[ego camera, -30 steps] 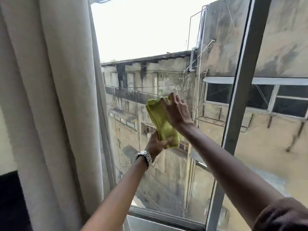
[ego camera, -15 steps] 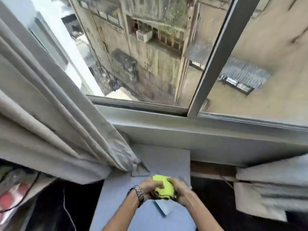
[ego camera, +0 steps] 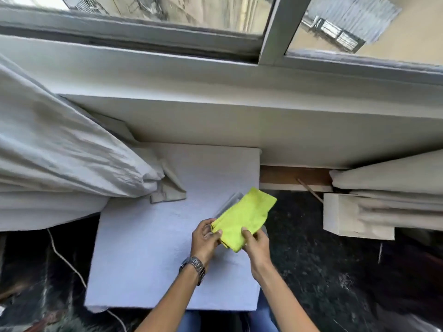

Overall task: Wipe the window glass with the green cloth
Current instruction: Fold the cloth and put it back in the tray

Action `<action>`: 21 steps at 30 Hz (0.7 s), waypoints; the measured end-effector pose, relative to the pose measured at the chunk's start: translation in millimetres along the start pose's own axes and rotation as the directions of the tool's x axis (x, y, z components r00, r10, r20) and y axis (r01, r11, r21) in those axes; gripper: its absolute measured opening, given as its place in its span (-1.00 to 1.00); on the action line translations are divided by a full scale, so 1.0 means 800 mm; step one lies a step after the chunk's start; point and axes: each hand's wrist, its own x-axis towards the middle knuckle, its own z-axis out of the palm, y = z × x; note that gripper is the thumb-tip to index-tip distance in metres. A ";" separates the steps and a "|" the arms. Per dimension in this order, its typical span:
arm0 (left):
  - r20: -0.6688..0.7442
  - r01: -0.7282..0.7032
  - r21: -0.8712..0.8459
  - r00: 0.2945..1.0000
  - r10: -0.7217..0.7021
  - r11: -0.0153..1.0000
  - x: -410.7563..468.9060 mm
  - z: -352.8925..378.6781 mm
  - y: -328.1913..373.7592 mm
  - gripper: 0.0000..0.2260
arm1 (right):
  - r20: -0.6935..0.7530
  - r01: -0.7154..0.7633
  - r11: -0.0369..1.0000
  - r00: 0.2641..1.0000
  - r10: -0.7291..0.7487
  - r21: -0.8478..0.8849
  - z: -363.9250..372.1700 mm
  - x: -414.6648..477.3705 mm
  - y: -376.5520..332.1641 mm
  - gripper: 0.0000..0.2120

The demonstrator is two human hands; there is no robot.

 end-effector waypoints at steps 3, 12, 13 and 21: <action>-0.139 0.026 0.149 0.990 -0.006 0.988 0.035 -0.011 -0.036 -0.72 | -0.029 -0.061 0.979 0.998 0.057 -0.195 0.008 0.024 0.047 -0.50; -0.231 0.053 0.649 0.964 0.130 0.759 0.050 -0.031 -0.081 -0.82 | 0.431 0.373 -0.216 0.785 -0.446 -0.902 -0.006 0.086 0.062 -0.34; -0.211 0.055 0.659 0.971 0.115 0.751 0.047 -0.030 -0.078 -0.77 | 0.465 0.354 -0.327 0.798 -0.384 -0.876 -0.008 0.087 0.051 -0.37; -0.115 -0.204 0.798 0.872 0.476 0.566 -0.045 -0.025 0.109 -0.28 | 0.674 0.527 -0.420 0.598 -0.434 -0.738 0.048 -0.032 -0.177 -0.27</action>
